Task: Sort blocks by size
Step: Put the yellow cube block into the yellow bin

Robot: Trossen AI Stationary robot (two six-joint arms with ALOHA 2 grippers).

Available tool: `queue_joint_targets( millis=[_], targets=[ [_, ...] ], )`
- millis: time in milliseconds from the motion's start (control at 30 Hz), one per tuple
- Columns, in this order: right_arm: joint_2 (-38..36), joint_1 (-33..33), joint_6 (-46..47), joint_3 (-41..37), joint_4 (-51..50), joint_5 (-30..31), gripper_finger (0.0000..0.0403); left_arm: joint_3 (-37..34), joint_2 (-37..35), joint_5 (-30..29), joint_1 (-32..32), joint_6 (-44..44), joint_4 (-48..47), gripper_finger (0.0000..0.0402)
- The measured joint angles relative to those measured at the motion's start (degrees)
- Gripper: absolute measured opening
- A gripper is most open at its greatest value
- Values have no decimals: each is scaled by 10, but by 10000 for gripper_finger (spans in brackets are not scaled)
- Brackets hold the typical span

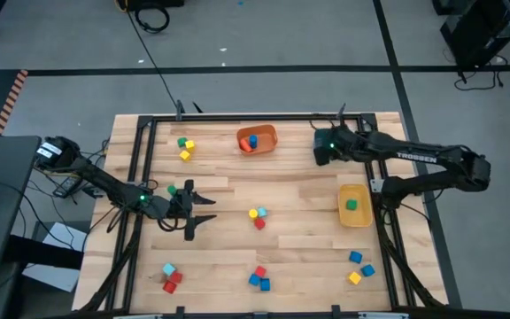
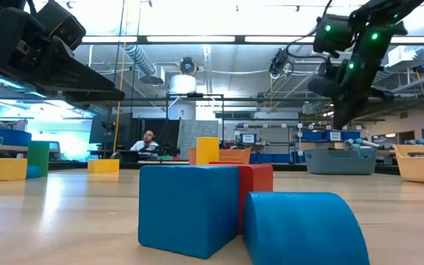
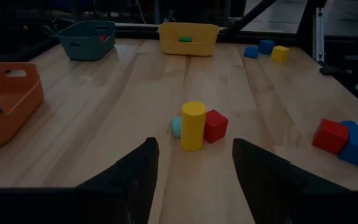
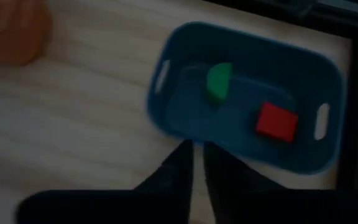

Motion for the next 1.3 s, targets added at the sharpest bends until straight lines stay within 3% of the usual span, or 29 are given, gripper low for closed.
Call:
queue_joint_targets(
  millis=[100,367,900,1133,1300],
  targets=[
    [-6,39,15,0,-7,-2,10,0,0,0,0,0,0,213],
    [-7,177,143,0,-46,-11,9,0,0,0,0,0,0,213],
    [50,597,547,39,-55,-39,7,0,0,0,0,0,-2,213],
    [127,718,700,93,-64,-134,8,0,0,0,0,0,-7,213],
    [169,774,733,107,-52,-189,29,0,0,0,0,0,-15,213]
  ],
)
